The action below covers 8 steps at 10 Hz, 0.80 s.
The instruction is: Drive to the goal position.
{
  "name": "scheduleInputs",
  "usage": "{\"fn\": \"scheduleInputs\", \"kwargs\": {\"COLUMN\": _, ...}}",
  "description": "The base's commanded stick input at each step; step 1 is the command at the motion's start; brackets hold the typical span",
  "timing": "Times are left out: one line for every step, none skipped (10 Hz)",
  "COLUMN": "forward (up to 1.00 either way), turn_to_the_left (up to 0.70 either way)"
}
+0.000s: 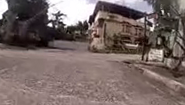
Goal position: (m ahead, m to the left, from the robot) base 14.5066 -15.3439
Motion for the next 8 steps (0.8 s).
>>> {"fn": "scheduleInputs", "kwargs": {"forward": 0.7, "turn_to_the_left": 0.0}}
{"fn": "scheduleInputs", "kwargs": {"forward": 0.7, "turn_to_the_left": 0.0}}
{"fn": "scheduleInputs", "kwargs": {"forward": 0.7, "turn_to_the_left": 0.0}}
{"fn": "scheduleInputs", "kwargs": {"forward": 0.7, "turn_to_the_left": 0.0}}
{"fn": "scheduleInputs", "kwargs": {"forward": 0.7, "turn_to_the_left": 0.0}}
{"fn": "scheduleInputs", "kwargs": {"forward": 0.7, "turn_to_the_left": 0.0}}
{"fn": "scheduleInputs", "kwargs": {"forward": 0.7, "turn_to_the_left": 0.0}}
{"fn": "scheduleInputs", "kwargs": {"forward": 0.7, "turn_to_the_left": 0.0}}
